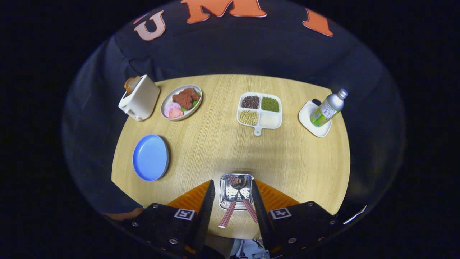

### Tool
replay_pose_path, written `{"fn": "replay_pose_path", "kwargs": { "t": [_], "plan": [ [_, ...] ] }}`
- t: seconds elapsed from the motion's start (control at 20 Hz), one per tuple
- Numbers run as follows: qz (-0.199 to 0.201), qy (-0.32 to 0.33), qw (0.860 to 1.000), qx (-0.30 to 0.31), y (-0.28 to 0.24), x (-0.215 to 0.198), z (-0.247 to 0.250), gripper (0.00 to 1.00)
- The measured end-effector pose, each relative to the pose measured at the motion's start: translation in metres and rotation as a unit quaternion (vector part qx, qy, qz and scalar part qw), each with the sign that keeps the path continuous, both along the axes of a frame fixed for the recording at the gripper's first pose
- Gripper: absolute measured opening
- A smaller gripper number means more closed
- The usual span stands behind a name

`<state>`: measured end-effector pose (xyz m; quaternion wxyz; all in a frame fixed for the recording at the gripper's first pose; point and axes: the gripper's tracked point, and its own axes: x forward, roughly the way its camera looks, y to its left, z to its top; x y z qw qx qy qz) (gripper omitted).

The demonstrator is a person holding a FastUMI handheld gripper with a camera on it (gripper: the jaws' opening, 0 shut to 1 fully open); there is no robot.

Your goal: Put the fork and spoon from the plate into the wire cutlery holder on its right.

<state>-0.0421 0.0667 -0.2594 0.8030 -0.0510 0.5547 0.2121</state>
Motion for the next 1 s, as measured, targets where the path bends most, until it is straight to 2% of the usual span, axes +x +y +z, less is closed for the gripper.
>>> {"fn": "replay_pose_path", "kwargs": {
  "t": [0.15,0.25,0.45,0.6,0.8,1.0],
  "plan": [
    [-0.028,-0.081,0.996,0.008,0.001,0.021,0.028,0.79],
    [-0.053,-0.156,0.986,-0.003,-0.008,0.043,0.05,0.83],
    [-0.104,-0.253,0.962,0.019,-0.02,0.069,0.099,0.83],
    [-0.127,-0.329,0.934,0.058,-0.026,0.086,0.142,0.83],
    [-0.135,-0.416,0.896,0.076,-0.035,0.104,0.196,0.83],
    [-0.131,-0.452,0.876,0.106,-0.034,0.105,0.232,0.83]
  ]
}}
